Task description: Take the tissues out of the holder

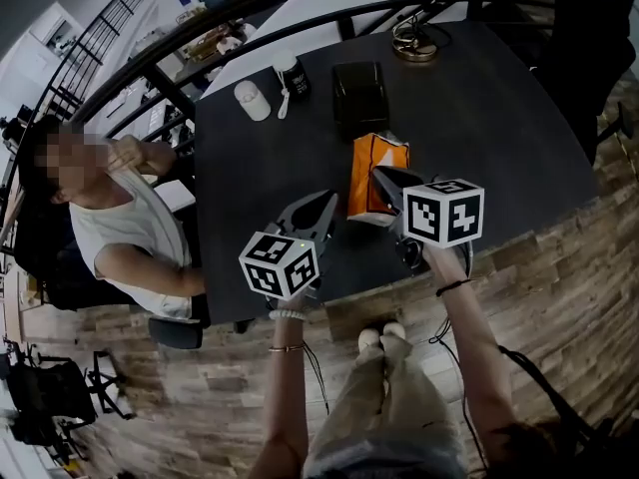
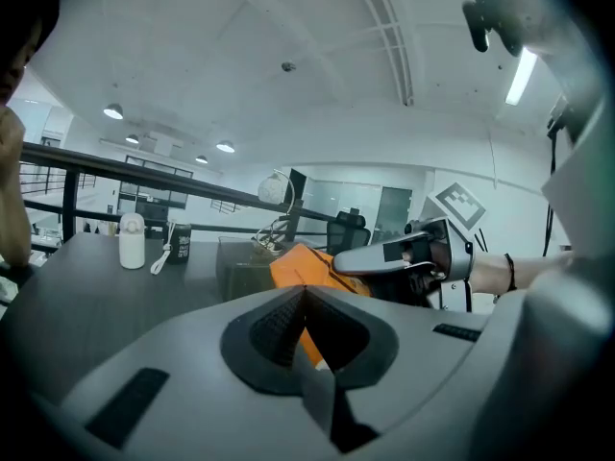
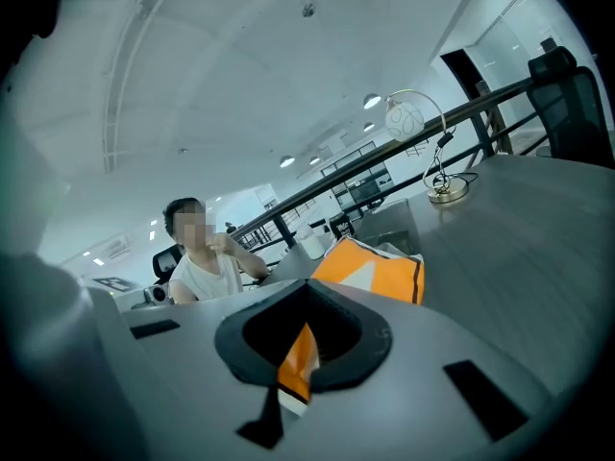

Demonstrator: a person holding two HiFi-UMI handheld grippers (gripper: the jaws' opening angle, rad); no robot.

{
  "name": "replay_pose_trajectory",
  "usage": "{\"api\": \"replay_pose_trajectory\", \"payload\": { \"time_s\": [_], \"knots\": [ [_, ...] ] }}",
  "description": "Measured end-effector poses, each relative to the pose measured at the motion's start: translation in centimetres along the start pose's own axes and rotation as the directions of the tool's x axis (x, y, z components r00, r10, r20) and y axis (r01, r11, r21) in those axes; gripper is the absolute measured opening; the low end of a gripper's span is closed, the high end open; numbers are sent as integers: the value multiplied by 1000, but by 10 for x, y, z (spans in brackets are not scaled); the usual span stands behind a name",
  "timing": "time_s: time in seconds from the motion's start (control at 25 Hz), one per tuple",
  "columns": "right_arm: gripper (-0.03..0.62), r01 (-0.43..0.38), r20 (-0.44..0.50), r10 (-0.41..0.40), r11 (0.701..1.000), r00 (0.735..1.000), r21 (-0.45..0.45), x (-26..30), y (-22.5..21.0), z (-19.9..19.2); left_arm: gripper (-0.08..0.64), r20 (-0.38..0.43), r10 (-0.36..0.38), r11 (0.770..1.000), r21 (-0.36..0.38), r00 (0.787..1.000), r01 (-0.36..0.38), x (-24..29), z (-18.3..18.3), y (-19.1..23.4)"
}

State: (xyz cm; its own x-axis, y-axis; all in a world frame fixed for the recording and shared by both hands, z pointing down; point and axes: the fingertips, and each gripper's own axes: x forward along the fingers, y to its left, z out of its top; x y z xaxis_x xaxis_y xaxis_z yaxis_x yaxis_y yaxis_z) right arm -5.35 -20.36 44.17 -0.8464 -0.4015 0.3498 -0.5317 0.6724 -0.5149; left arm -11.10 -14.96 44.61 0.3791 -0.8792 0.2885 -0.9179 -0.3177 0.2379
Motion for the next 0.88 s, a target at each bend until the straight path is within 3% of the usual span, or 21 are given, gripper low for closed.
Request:
{"api": "replay_pose_trajectory", "payload": {
  "time_s": [0.6,0.88],
  "knots": [
    [14,48,-132,-47,999,990,2,40,-12,-52,8,-62,-6,999,-33,998,4,2,-33,12],
    [14,23,-166,-19,1000,986,22,56,-5,-66,8,-74,6,999,-52,997,-10,-2,-41,20]
  ]
}}
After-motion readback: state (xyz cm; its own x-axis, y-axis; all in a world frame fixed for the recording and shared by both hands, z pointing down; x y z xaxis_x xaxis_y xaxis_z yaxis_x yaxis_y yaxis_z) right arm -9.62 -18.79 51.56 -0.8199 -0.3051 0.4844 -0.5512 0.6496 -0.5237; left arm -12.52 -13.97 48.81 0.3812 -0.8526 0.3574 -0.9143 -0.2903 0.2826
